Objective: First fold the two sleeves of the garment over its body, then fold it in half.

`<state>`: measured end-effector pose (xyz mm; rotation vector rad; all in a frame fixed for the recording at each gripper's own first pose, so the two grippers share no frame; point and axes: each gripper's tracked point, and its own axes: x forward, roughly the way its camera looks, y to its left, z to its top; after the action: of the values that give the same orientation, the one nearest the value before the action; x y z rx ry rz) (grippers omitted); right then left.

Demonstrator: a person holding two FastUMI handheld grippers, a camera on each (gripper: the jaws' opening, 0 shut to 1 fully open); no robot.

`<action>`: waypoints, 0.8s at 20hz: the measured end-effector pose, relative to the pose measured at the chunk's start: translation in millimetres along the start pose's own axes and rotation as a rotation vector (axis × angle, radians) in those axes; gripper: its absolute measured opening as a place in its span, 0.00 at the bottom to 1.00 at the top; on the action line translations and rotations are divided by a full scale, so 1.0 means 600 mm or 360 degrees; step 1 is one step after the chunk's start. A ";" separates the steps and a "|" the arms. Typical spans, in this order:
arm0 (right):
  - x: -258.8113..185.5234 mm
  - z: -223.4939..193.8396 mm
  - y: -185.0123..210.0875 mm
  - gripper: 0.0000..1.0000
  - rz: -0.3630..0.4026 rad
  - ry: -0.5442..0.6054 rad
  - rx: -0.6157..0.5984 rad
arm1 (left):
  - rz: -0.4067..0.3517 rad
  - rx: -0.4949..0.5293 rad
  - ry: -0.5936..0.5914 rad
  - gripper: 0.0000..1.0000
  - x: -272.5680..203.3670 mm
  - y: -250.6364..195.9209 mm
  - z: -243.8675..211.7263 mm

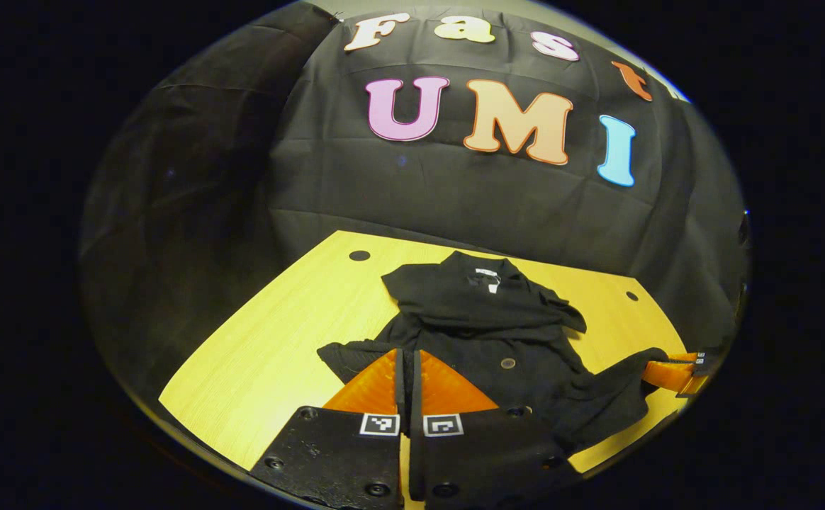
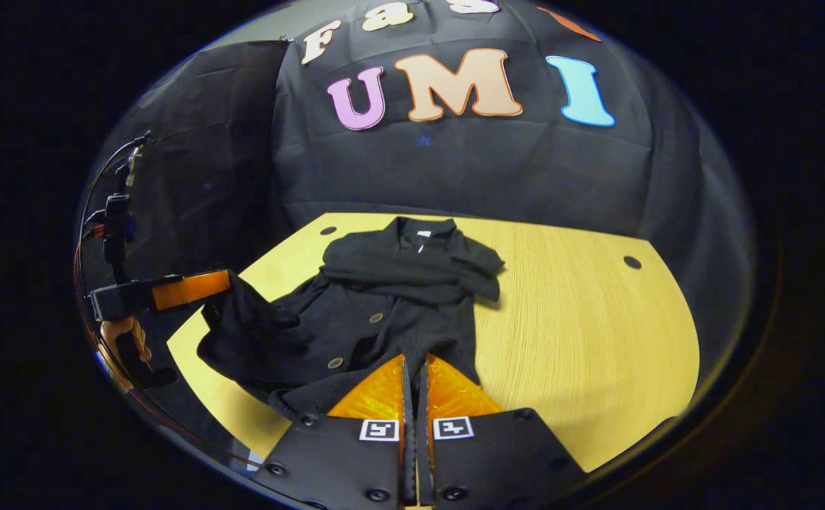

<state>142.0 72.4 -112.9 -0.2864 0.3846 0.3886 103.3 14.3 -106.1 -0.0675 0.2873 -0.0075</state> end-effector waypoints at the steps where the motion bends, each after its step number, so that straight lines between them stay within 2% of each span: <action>1: 0.006 0.022 -0.006 0.03 -0.0011 -0.0025 -0.0012 | -0.0007 -0.0007 -0.0016 0.00 0.010 -0.004 0.017; 8: 0.063 0.156 -0.042 0.03 -0.0185 -0.0170 -0.0015 | -0.0122 0.0025 -0.0085 0.00 0.118 -0.024 0.114; 12: 0.110 0.220 -0.055 0.03 -0.0289 -0.0206 -0.0005 | -0.0198 0.0043 -0.0100 0.00 0.186 -0.033 0.152; 13: 0.123 0.238 -0.054 0.06 -0.0298 -0.0220 0.0010 | -0.0208 0.0053 -0.0104 0.00 0.206 -0.033 0.159; 16: 0.163 0.282 -0.067 0.03 -0.0377 -0.0242 -0.0018 | -0.0240 0.0059 -0.0100 0.00 0.259 -0.032 0.175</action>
<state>294.2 124.8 4.9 -0.3080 0.1965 0.1785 282.0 -0.8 -48.1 -0.0524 0.2185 -0.1600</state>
